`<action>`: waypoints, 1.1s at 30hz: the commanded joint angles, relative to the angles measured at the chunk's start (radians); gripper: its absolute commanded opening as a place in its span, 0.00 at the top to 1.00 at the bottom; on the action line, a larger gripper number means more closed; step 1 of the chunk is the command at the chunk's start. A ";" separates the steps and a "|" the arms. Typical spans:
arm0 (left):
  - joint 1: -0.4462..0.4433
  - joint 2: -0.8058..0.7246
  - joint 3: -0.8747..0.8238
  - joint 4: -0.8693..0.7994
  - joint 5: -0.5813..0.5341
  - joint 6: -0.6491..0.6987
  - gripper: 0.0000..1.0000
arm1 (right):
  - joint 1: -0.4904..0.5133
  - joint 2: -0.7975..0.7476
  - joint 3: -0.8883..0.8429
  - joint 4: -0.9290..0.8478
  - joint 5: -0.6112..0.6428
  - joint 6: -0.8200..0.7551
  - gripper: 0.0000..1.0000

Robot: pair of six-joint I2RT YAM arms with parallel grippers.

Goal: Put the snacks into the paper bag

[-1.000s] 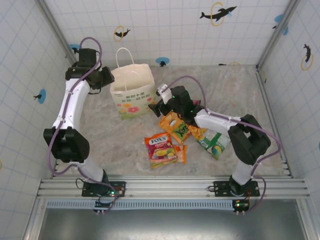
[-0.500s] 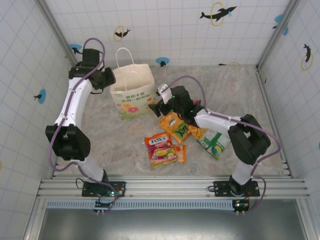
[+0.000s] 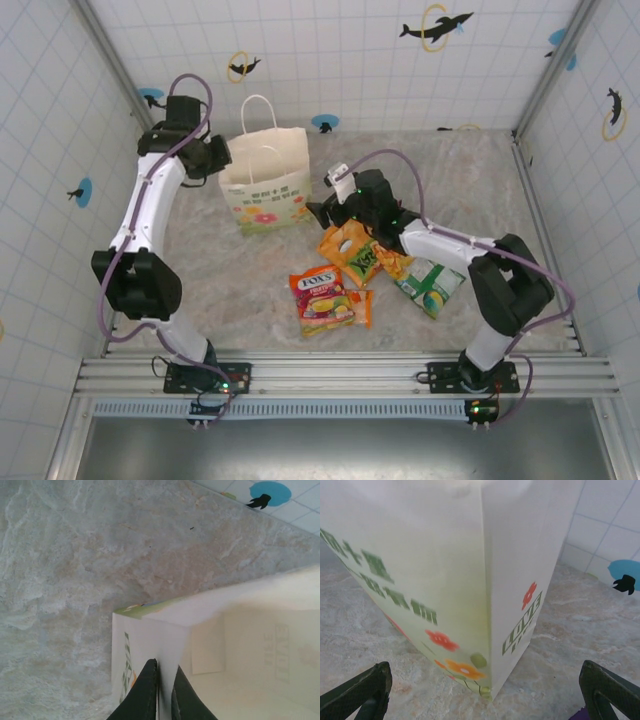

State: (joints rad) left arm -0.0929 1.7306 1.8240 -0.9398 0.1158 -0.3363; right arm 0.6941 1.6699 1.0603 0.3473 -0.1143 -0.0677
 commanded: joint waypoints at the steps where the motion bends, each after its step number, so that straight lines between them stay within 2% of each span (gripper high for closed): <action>1: 0.008 0.007 0.080 -0.076 -0.031 0.051 1.00 | -0.012 -0.057 -0.036 0.051 -0.016 0.025 0.02; 8: 0.019 -0.089 0.036 -0.074 0.009 0.059 1.00 | -0.018 -0.149 -0.080 0.055 -0.066 0.082 0.02; 14: 0.030 -0.117 0.070 -0.166 0.033 0.165 1.00 | -0.046 -0.204 -0.081 -0.015 -0.200 0.067 0.02; 18: 0.032 -0.185 0.018 -0.155 0.107 0.290 1.00 | -0.069 -0.227 -0.108 -0.041 -0.258 -0.041 0.02; 26: 0.033 -0.310 -0.023 -0.166 0.090 0.449 1.00 | -0.141 -0.163 -0.061 -0.082 -0.479 -0.168 0.02; 30: 0.033 -0.383 -0.052 -0.154 0.062 0.522 1.00 | -0.120 -0.133 -0.019 -0.106 -0.536 -0.175 0.03; 33: 0.033 -0.435 -0.099 -0.133 0.041 0.530 1.00 | -0.075 -0.137 -0.010 -0.117 -0.528 -0.170 0.03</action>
State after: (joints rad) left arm -0.0643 1.3277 1.7561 -1.0847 0.1757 0.1303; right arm 0.5823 1.5318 0.9981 0.2440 -0.5888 -0.2184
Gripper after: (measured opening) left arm 0.049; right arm 0.973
